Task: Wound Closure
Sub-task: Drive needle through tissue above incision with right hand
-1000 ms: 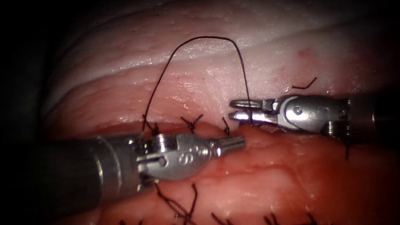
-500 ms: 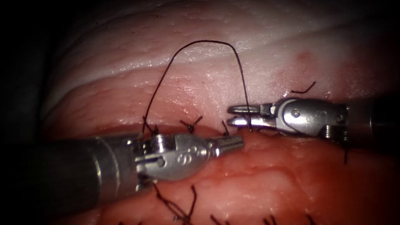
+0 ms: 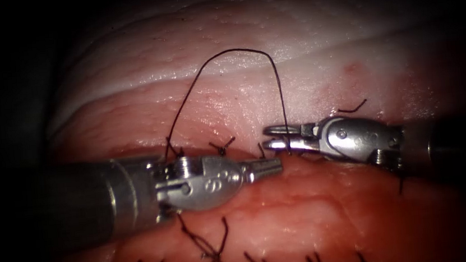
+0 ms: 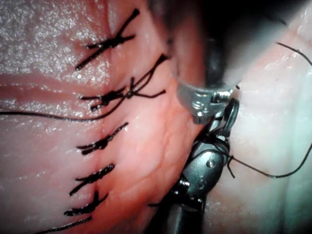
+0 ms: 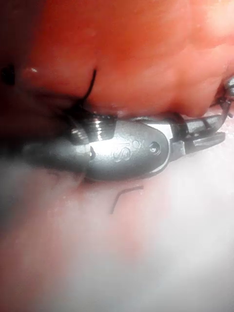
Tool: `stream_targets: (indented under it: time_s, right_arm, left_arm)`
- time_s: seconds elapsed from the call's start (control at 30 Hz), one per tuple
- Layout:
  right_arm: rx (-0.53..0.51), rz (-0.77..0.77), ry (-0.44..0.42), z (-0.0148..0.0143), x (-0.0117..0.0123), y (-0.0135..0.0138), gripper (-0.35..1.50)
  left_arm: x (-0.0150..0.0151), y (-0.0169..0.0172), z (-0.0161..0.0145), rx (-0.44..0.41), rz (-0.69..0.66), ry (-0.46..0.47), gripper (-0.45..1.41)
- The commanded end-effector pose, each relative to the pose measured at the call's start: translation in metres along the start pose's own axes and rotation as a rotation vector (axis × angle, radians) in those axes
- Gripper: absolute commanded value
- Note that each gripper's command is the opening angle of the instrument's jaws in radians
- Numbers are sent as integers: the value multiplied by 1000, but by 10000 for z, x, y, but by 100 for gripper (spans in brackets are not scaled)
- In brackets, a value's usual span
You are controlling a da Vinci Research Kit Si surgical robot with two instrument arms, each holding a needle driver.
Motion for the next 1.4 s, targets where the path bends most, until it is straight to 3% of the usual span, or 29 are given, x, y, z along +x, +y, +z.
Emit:
stream_targets:
  time_s: [0.03,0.33,0.57,0.8,0.97,1.0,1.03,1.13,1.2,1.4]
  right_arm:
    - [18,15,-8,11,-5,-2,-35]
    - [99,112,-33,19,-19,-10,-35]
    - [80,183,-39,14,-17,-9,-35]
    - [-62,208,100,-5,7,13,-35]
    - [-257,43,215,-24,43,38,-35]
    - [-284,25,229,-29,49,42,-6]
    - [-315,4,240,-34,57,44,34]
    - [-380,-29,223,-47,79,50,93]
    - [-397,-50,232,-58,94,51,89]
    - [-524,-158,290,-110,158,58,103]
  left_arm:
    - [-1,0,7,0,1,1,-43]
    - [-1,0,7,-1,1,1,-43]
    - [-1,0,6,-2,1,1,-45]
    - [-2,0,3,-5,2,3,-45]
    - [-2,-5,-6,-8,-1,0,-45]
    - [-2,-6,-8,-8,-1,-2,-45]
    - [-2,-7,-9,-7,-2,-4,-45]
    - [-2,-7,-12,-7,-2,-5,-45]
    - [-3,-7,-12,-7,-2,-5,-45]
    - [0,-2,-6,2,-2,-9,-45]
